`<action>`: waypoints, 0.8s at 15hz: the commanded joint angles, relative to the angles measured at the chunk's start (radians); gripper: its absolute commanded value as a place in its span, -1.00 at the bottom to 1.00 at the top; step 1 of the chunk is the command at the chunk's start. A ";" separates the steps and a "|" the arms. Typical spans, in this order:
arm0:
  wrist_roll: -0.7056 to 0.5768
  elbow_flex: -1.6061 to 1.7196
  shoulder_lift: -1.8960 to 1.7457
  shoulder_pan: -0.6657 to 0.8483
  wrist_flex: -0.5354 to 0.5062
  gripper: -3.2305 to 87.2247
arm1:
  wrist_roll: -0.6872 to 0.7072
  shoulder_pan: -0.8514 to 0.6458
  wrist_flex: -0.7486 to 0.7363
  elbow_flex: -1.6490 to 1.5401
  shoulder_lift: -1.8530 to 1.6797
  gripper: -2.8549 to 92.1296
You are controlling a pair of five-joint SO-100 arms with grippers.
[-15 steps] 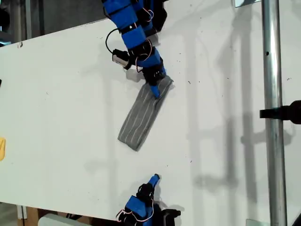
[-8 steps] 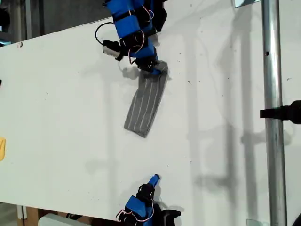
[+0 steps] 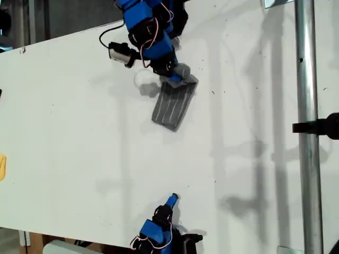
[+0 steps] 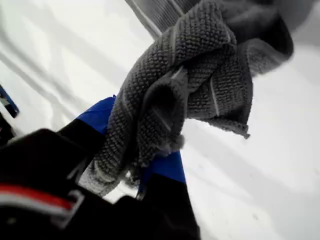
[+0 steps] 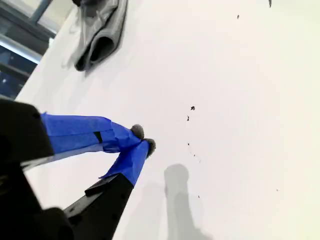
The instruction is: Grasp corners of a towel and fold twice.
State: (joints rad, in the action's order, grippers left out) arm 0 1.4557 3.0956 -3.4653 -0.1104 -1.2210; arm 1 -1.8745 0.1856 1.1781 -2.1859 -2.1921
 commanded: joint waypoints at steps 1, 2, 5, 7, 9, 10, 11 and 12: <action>-0.009 0.003 -0.006 0.018 0.023 -0.99 | 0.227 -0.176 -0.268 0.181 0.209 -0.94; -0.006 0.012 -0.006 0.018 0.025 -0.99 | 0.270 -0.218 -0.373 0.187 0.247 -0.94; 0.006 0.021 -0.006 0.014 0.025 -0.99 | 0.370 -0.291 -0.848 -0.021 0.270 -0.54; 0.021 0.021 -0.006 0.025 0.012 -0.99 | 0.497 -0.302 -1.080 -0.044 0.204 -0.28; 0.055 0.023 -0.006 0.026 -0.014 -0.99 | 0.666 -0.272 -1.088 0.063 0.121 -0.33; 0.091 0.023 -0.006 0.028 -0.043 -0.98 | 0.676 -0.250 -1.098 0.061 0.100 -0.35; 0.118 0.023 -0.006 0.037 -0.069 -0.97 | 0.614 -0.236 -1.039 0.018 0.084 -0.41; 0.140 0.023 -0.006 0.037 -0.069 -0.94 | 0.540 -0.227 -1.045 -0.120 0.023 -0.46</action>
State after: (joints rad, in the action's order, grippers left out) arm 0 1.5677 3.1140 -3.4653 -0.0905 -1.2839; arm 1 -1.2701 -0.0552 0.1335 -2.2089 -2.0739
